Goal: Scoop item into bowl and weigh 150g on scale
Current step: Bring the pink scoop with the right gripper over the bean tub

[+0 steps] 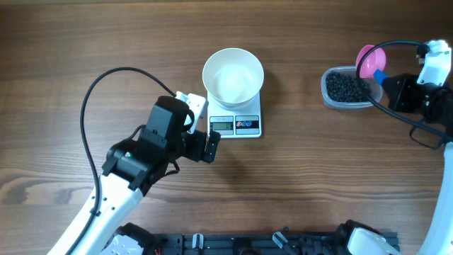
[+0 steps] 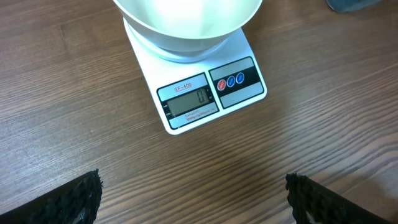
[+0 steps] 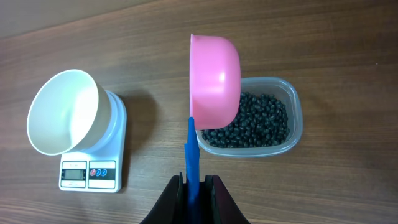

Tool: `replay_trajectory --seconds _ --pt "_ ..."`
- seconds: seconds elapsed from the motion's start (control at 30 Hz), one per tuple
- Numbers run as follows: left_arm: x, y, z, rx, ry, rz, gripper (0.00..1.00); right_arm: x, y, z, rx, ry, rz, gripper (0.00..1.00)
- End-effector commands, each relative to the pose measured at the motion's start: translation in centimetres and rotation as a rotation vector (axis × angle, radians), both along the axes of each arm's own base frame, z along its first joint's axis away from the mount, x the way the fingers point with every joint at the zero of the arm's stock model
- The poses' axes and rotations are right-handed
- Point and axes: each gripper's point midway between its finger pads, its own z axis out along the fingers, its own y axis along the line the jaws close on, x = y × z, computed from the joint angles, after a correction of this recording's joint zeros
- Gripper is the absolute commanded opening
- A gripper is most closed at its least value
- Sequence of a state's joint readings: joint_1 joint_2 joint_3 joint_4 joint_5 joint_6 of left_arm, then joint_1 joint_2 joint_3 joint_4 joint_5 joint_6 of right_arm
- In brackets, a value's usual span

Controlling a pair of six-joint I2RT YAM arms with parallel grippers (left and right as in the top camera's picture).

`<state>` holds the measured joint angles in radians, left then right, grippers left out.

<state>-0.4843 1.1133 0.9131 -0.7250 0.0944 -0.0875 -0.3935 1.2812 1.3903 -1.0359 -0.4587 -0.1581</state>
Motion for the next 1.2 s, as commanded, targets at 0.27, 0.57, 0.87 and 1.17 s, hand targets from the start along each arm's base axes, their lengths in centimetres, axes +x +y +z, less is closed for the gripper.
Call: replay_trajectory --seconds 0.27,0.57,0.87,1.17 --pt "0.1 0.5 -1.6 0.027 0.05 0.012 1.0 0.1 -0.1 0.4 -0.013 -0.008 -0.007 0.04" --pt "-0.3 0.3 -1.6 -0.004 0.067 -0.049 1.0 0.1 -0.2 0.4 -0.015 -0.009 -0.006 0.04" --pt "0.0 1.0 -1.7 0.036 0.052 -0.035 1.0 0.1 -0.1 0.4 -0.014 -0.008 -0.006 0.04" --pt "0.3 1.6 -1.8 0.064 0.041 -0.006 1.0 -0.1 -0.1 0.3 -0.013 -0.001 -0.005 0.04"
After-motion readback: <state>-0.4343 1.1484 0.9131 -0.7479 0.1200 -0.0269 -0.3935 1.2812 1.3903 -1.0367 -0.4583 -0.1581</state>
